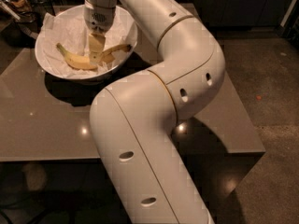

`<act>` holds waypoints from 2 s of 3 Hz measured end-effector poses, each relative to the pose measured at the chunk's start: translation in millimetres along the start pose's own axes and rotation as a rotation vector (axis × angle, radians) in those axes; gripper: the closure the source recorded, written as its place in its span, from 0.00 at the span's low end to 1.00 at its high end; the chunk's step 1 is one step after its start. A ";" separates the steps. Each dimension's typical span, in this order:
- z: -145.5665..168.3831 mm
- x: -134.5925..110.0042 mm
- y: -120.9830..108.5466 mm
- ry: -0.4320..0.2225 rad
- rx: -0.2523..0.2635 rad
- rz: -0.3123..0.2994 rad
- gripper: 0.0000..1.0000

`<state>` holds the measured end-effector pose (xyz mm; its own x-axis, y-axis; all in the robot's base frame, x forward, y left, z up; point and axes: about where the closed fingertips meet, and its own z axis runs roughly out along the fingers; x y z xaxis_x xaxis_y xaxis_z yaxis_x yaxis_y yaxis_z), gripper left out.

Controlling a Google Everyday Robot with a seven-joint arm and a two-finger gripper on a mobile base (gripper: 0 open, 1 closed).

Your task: Pick banana from white bowl

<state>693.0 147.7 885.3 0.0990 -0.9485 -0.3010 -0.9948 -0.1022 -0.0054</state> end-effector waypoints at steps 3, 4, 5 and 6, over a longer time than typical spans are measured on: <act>23.9 11.3 -8.2 0.036 -0.030 0.026 0.36; 29.2 14.8 -9.6 0.061 -0.034 0.028 0.54; 32.9 11.1 -18.5 0.046 -0.006 0.028 0.78; 37.0 7.4 -25.8 0.033 0.016 0.028 0.99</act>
Offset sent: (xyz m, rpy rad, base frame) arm -0.0327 -0.0494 -0.0118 -0.2146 0.2589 0.0545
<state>718.5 154.5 847.9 0.0715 -0.9604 -0.2694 -0.9974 -0.0705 -0.0131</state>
